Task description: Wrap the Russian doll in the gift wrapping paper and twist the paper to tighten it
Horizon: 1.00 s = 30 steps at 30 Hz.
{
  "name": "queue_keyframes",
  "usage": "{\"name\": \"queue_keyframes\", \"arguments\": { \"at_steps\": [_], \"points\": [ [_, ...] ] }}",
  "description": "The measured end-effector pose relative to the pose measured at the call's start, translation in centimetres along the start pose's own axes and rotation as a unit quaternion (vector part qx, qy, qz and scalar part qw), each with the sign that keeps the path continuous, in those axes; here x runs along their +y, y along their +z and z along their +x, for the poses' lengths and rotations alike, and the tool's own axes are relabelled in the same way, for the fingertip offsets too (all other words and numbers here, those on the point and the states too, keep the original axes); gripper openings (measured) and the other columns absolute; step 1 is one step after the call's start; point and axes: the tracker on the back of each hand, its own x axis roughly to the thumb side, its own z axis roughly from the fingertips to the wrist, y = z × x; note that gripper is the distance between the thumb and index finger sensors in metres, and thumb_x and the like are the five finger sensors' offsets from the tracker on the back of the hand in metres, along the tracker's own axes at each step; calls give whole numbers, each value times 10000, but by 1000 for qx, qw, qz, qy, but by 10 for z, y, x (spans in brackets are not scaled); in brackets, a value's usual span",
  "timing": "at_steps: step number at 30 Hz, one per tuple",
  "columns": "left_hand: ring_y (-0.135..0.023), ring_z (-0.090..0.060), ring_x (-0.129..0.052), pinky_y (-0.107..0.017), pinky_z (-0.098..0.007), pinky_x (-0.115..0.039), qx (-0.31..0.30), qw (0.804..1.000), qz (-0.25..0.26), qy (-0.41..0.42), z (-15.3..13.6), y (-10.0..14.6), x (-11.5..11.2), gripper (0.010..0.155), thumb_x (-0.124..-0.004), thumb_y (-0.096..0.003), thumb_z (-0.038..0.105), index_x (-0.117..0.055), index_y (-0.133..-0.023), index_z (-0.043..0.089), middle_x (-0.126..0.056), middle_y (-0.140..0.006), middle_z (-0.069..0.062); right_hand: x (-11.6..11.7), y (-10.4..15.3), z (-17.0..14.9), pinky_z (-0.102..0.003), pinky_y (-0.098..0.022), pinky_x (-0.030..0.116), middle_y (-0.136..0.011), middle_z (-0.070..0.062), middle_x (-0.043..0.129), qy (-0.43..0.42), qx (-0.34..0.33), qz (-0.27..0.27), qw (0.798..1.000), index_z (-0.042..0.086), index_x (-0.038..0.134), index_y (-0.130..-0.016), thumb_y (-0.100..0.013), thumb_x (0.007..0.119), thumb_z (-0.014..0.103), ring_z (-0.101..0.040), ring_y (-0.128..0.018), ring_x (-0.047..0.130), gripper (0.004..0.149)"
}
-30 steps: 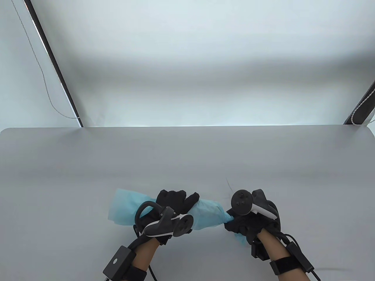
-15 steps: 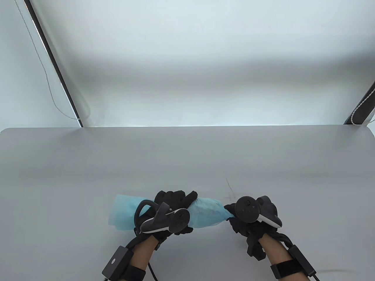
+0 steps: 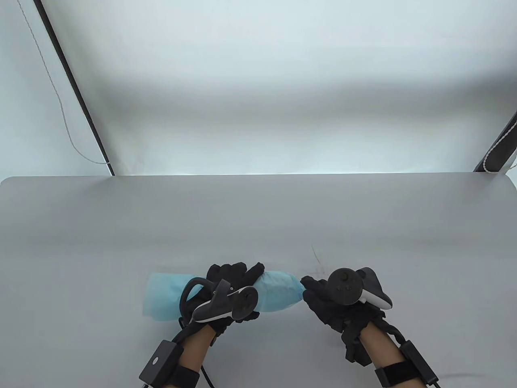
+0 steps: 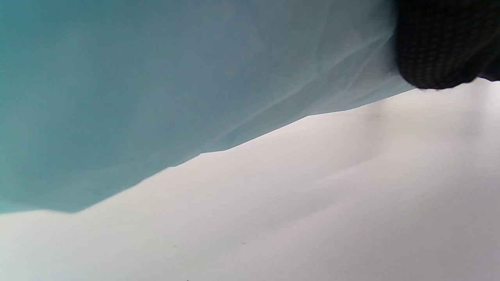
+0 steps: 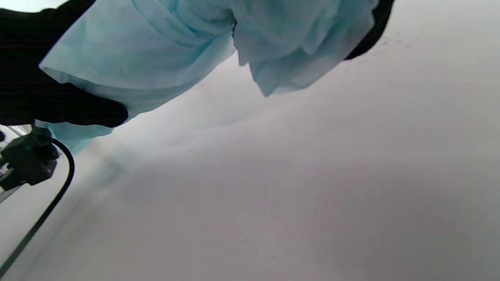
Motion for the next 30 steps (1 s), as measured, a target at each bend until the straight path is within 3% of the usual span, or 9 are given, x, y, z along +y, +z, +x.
{"name": "queue_keyframes", "arguments": {
  "at_steps": [4,8,15,20,22,25,26,28,30],
  "points": [
    [-1035,-385,-753,-709,-708,-570,-6,1000,0,2,-1,0,1,1089,-951,-331,708,-315,-1152,380,-631,-1192,-127,-10,2,0,-609,-734,667,-1060,-228,743,-22,9,9,1000,94,491,-1211,-637,698,289,-365,-922,809,640],
    [-1036,-394,-737,-710,-719,-556,-22,999,22,-7,4,1,3,1104,-960,-332,695,-311,-1157,352,-616,-1194,-139,-11,4,1,-571,-690,721,-921,-171,845,32,58,-7,998,118,578,-1184,-572,838,307,-276,-785,885,691],
    [-1021,-394,-744,-710,-726,-551,-35,998,43,-37,18,3,8,1104,-963,-331,702,-324,-1160,351,-631,-1182,-148,-9,-1,-2,-439,-513,854,-700,-52,891,118,146,-12,982,-13,632,-1135,-532,945,431,-113,-483,915,812],
    [-1009,-392,-759,-710,-725,-556,-37,997,48,-38,27,3,14,1087,-960,-325,714,-348,-1157,376,-649,-1175,-144,-6,-5,-15,-404,-435,867,-607,44,864,119,164,-9,979,90,711,-1094,-586,895,429,-64,-379,886,638],
    [-1008,-390,-762,-708,-724,-560,-36,998,40,-37,28,3,14,1083,-957,-326,717,-350,-1156,379,-652,-1174,-143,-4,-6,-13,-440,-478,850,-629,41,851,136,158,-16,978,225,810,-1011,-608,863,412,-97,-417,895,448],
    [-1008,-386,-766,-705,-722,-566,-33,999,31,-16,24,2,11,1083,-952,-326,721,-347,-1157,382,-654,-1173,-143,0,-4,-3,-564,-631,768,-729,35,824,193,135,-75,969,323,822,-973,-616,836,365,-211,-645,903,359],
    [-1009,-386,-766,-705,-724,-565,-31,999,27,-6,22,2,11,1084,-950,-326,722,-345,-1157,381,-654,-1174,-143,2,-2,0,-611,-678,720,-816,6,817,209,123,-103,965,345,819,-968,-616,832,345,-277,-767,870,352],
    [-1012,-384,-766,-705,-726,-564,-34,999,20,4,19,2,9,1083,-949,-326,725,-343,-1156,385,-654,-1176,-136,2,-1,2,-731,-710,640,-1222,-209,588,220,109,-105,964,372,810,-965,-621,825,316,-478,-1051,663,349],
    [-1013,-382,-770,-705,-725,-565,-39,999,13,11,18,1,9,1083,-945,-326,727,-340,-1156,386,-656,-1176,-135,1,-1,0,-721,-696,694,-1235,-219,628,175,95,-103,975,365,817,-951,-620,828,240,-506,-1046,742,354]
  ]
}}
